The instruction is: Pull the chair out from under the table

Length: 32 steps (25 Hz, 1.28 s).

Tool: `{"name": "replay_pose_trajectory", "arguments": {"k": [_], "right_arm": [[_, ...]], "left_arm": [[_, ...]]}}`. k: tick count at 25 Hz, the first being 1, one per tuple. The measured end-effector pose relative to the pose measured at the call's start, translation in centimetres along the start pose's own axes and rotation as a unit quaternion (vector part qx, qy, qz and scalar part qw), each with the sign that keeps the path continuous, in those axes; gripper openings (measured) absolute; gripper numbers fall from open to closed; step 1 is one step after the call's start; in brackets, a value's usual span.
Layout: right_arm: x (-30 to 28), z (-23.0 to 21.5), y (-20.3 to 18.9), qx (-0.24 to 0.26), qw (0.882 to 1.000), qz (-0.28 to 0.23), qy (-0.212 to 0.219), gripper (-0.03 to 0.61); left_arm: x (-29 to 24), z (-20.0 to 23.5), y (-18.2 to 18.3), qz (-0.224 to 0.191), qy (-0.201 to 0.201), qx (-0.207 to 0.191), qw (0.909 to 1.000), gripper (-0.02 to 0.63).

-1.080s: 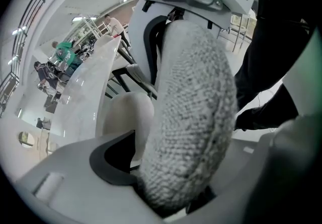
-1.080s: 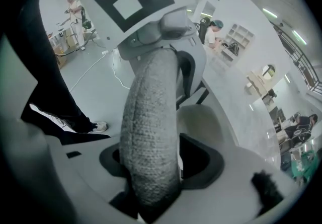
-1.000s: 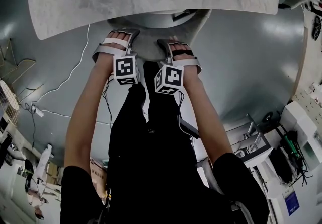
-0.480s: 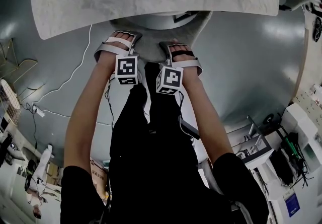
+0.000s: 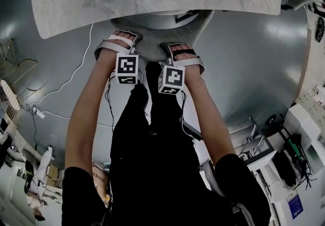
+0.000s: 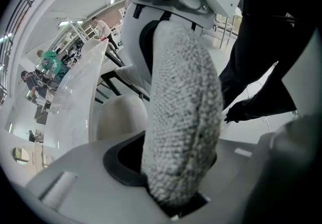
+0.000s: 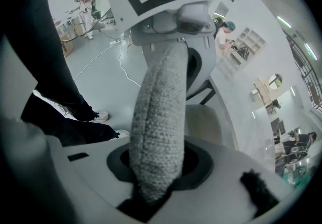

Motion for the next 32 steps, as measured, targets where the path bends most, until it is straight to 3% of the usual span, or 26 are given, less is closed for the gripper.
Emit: {"name": "replay_pose_trajectory", "arguments": {"k": [32], "right_arm": [[0.7, 2.2, -0.9, 0.027, 0.999, -0.006, 0.027, 0.084]], "left_arm": [[0.7, -2.7, 1.5, 0.003, -0.024, -0.008, 0.9997, 0.106]]}}
Point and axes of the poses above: the fingertips, and each gripper's own axes: x backward along the fingers, z to its left, y out of its top, the point moved 3 cm from there along x, backward along the fingers, and after that the axes turned 13 degrees about z, right-handed, at the moved point
